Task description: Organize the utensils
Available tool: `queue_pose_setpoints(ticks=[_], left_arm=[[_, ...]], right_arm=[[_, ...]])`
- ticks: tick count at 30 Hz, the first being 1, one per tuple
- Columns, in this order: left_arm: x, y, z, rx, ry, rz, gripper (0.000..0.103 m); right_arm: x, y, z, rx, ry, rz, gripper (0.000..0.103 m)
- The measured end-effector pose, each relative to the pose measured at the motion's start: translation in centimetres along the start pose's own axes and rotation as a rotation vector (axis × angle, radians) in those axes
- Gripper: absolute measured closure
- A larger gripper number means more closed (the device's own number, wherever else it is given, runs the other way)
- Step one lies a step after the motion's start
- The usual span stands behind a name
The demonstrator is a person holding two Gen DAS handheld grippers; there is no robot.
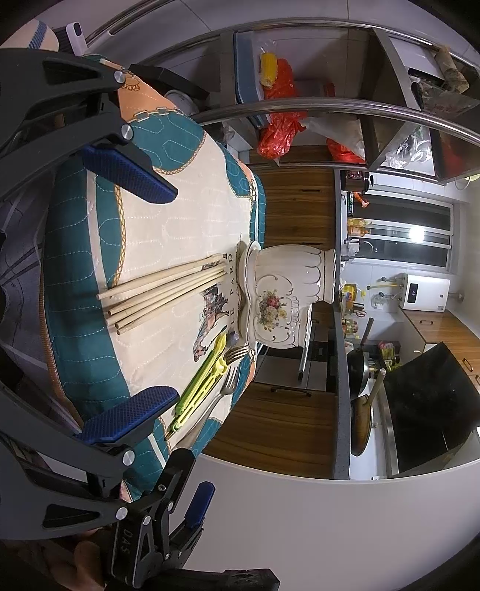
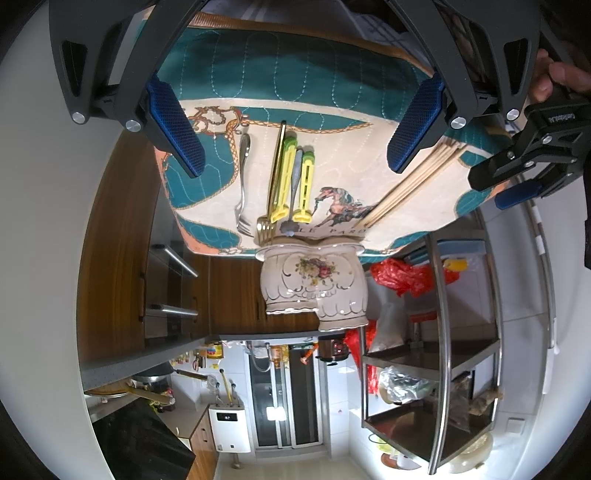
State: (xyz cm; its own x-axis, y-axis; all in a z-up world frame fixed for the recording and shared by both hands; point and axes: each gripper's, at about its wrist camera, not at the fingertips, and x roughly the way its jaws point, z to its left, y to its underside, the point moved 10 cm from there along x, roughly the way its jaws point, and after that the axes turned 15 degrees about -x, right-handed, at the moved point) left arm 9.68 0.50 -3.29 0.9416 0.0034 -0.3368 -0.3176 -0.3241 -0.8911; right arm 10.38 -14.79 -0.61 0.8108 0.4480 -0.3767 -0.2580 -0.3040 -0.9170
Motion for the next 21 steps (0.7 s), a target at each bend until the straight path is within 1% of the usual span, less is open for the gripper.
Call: queue_pose_setpoints(ticks=[21], left_arm=[[0.01,0.14,0.22,0.006,-0.001,0.008,0.005]], right_arm=[[-0.01,-0.03,0.06,0.001,-0.001,-0.001,0.005]])
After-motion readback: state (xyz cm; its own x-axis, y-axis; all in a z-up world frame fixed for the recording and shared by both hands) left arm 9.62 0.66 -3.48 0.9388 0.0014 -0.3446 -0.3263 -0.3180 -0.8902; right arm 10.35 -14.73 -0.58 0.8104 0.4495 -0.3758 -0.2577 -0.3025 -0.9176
